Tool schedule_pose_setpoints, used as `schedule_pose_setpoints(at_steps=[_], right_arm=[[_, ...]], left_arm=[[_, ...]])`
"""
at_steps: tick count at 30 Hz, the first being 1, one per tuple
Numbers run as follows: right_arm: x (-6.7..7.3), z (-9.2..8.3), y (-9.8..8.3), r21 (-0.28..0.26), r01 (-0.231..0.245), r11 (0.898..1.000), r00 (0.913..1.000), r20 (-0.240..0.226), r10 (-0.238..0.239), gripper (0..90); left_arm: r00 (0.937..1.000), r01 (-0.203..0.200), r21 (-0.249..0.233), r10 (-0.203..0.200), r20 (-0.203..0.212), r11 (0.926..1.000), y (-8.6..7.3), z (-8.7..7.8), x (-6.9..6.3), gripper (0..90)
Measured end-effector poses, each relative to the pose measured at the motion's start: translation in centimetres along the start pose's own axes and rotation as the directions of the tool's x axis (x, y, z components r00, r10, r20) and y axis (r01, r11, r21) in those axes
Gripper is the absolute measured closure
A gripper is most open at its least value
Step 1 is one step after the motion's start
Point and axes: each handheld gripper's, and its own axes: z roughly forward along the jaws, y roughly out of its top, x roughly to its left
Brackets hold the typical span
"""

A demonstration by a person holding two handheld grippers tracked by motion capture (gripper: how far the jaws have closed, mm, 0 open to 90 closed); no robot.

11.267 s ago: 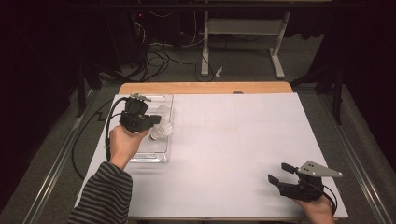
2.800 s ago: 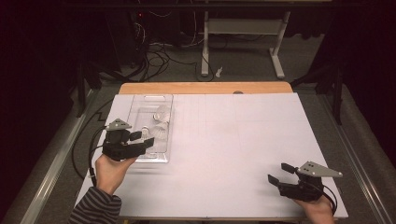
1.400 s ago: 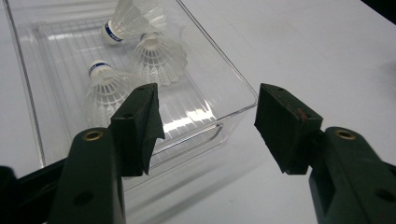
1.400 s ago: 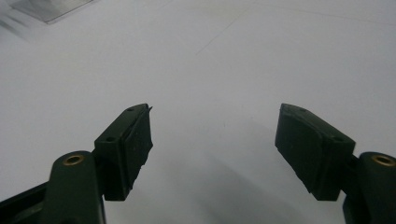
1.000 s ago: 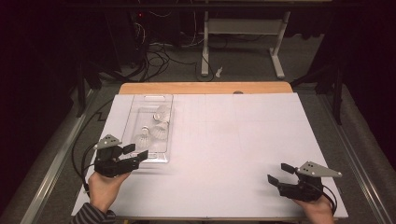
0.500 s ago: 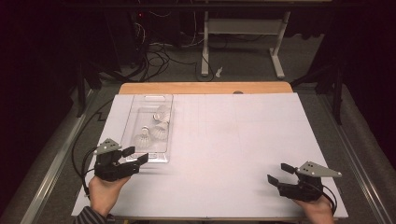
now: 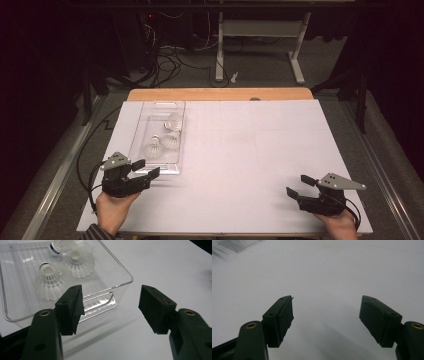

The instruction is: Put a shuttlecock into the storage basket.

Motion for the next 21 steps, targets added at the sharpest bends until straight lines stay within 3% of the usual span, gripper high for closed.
schedule_pose_setpoints(at_steps=[21], right_arm=[[0.0,0.0,0.0,0.001,-0.001,1.000,1.0000,-0.002,0.001,27.7]], left_arm=[[1.0000,0.006,-0.020,-0.005,0.006,0.9998,-1.2,0.4,-0.1,36.0]])
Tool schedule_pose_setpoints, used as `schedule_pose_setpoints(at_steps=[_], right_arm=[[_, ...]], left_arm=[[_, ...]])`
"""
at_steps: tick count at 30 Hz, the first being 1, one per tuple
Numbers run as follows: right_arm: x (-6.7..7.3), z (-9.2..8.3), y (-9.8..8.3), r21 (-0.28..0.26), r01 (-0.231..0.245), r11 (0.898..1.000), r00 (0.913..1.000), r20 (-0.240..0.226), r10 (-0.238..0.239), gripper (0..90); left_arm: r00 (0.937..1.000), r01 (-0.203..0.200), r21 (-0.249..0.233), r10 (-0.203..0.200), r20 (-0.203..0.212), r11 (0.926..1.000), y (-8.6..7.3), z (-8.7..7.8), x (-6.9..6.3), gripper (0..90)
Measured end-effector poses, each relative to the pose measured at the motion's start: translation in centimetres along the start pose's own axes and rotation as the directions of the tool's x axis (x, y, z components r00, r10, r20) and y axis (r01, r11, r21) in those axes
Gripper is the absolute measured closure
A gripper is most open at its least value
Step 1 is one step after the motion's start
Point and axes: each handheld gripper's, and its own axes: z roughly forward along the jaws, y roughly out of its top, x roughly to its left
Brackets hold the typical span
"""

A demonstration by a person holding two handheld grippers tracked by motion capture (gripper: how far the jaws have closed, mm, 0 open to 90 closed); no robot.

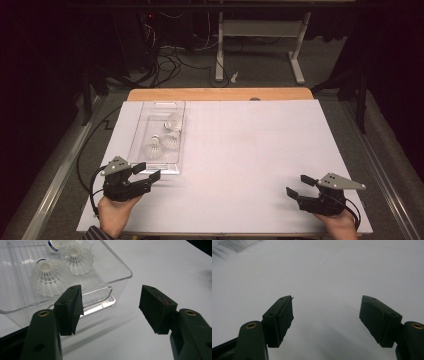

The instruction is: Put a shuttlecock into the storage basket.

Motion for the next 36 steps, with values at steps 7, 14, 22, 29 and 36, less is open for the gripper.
schedule_pose_setpoints(at_steps=[7,14,22,29,36], right_arm=[[0.0,0.0,0.0,0.001,-0.001,1.000,1.0000,0.000,0.001,27.7],[0.0,0.0,0.0,0.000,0.001,1.000,1.0000,0.000,-0.001,27.7],[0.0,0.0,0.0,0.000,0.000,1.000,1.0000,0.001,0.000,27.7],[0.0,0.0,0.0,-0.002,0.001,1.000,1.0000,0.001,-0.001,27.7],[0.0,0.0,0.0,0.000,0.001,1.000,1.0000,0.001,-0.001,27.7]], left_arm=[[1.0000,0.000,-0.003,0.000,0.002,1.0000,-0.3,0.2,0.0,35.7],[0.9998,0.015,-0.020,-0.015,0.014,0.9997,-0.6,0.3,0.0,35.5],[0.9998,0.017,-0.024,-0.017,0.012,0.9996,-1.0,0.5,0.1,35.2],[0.9998,0.016,-0.028,-0.016,0.007,0.9995,-1.2,0.6,0.2,34.7],[0.9999,0.012,-0.026,-0.012,0.011,0.9996,-1.4,0.8,0.2,34.6]])
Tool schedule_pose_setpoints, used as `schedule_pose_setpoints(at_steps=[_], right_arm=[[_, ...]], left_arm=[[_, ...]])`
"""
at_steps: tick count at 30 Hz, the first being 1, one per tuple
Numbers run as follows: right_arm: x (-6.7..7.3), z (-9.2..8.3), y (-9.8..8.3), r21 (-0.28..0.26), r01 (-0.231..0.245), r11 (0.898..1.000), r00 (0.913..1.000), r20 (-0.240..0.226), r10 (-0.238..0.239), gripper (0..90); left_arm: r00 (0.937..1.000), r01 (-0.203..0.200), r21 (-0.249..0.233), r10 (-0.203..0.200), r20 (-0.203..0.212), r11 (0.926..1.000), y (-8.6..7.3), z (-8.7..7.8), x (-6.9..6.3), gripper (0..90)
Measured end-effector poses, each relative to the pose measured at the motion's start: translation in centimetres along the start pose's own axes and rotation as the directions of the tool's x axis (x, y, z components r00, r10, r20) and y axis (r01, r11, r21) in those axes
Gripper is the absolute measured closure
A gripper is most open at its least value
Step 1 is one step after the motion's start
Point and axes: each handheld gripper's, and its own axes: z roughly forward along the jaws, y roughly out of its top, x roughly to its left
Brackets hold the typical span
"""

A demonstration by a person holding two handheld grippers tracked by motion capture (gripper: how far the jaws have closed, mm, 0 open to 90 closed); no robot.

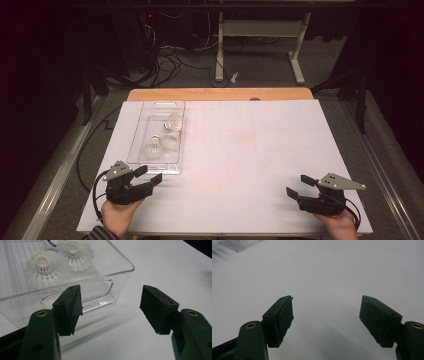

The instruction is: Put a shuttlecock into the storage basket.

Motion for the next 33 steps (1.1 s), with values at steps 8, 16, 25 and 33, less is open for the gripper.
schedule_pose_setpoints(at_steps=[8,16,25,33], right_arm=[[-0.02,0.00,0.00,-0.001,0.000,1.000,1.0000,0.001,0.000,27.7],[-0.01,-0.02,0.00,-0.001,0.000,1.000,1.0000,0.001,0.000,27.7],[-0.01,-0.04,0.00,-0.002,0.001,1.000,1.0000,0.001,-0.001,27.7],[0.00,-0.06,-0.01,-0.003,-0.002,1.000,1.0000,0.003,0.002,27.7]], left_arm=[[1.0000,-0.001,-0.003,0.001,0.010,1.0000,-0.17,0.21,0.06,34.2],[0.9997,0.019,-0.003,-0.019,0.017,0.9998,-0.41,0.35,0.33,34.1],[0.9997,0.019,0.000,-0.019,0.015,0.9998,-0.60,0.53,0.39,34.1],[0.9997,0.022,-0.004,-0.022,0.012,0.9998,-0.75,0.51,0.43,34.1]])
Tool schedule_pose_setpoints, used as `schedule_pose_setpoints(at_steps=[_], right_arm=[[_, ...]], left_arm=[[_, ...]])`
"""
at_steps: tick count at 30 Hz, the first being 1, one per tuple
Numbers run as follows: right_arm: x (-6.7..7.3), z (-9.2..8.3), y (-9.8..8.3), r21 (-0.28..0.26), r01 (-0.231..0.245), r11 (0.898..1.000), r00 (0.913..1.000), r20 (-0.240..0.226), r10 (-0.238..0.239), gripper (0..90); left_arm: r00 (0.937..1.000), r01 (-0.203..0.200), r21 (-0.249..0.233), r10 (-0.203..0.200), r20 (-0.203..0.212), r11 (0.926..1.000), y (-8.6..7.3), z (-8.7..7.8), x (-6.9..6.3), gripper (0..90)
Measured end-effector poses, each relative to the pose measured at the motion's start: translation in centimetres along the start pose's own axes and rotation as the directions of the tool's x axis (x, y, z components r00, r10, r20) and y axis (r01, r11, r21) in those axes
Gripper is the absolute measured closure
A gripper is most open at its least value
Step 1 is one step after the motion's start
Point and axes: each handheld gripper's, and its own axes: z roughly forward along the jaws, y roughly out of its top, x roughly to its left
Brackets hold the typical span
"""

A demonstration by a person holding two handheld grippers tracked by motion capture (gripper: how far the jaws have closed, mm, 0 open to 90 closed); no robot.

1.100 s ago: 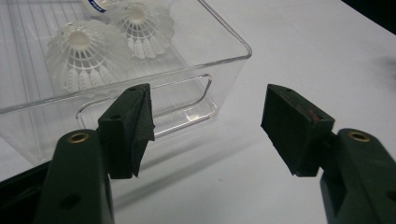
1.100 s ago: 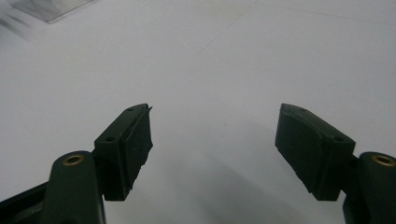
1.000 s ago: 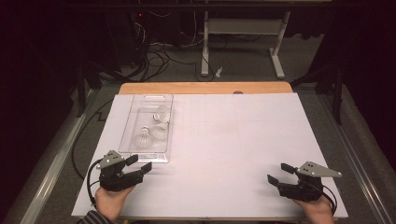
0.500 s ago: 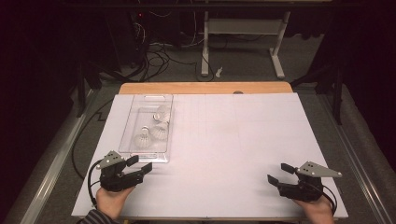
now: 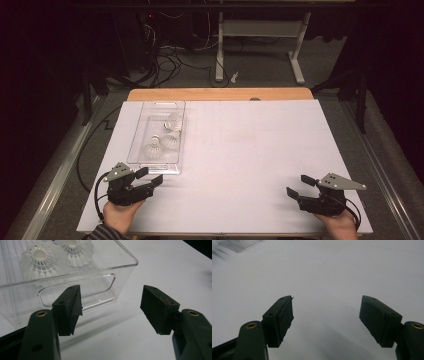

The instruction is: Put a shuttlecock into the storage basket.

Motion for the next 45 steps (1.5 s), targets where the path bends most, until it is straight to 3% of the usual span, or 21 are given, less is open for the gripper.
schedule_pose_setpoints(at_steps=[21,45], right_arm=[[0.02,-0.01,0.01,-0.001,0.002,1.000,1.0000,-0.002,-0.002,27.7],[-0.03,-0.12,0.00,-0.006,-0.003,1.000,1.0000,0.005,0.003,27.7]], left_arm=[[0.9999,0.011,0.029,-0.011,0.009,0.9995,-0.28,0.47,0.22,33.6],[0.9997,0.015,0.024,-0.016,0.020,0.9996,-0.41,0.42,0.21,32.9]])
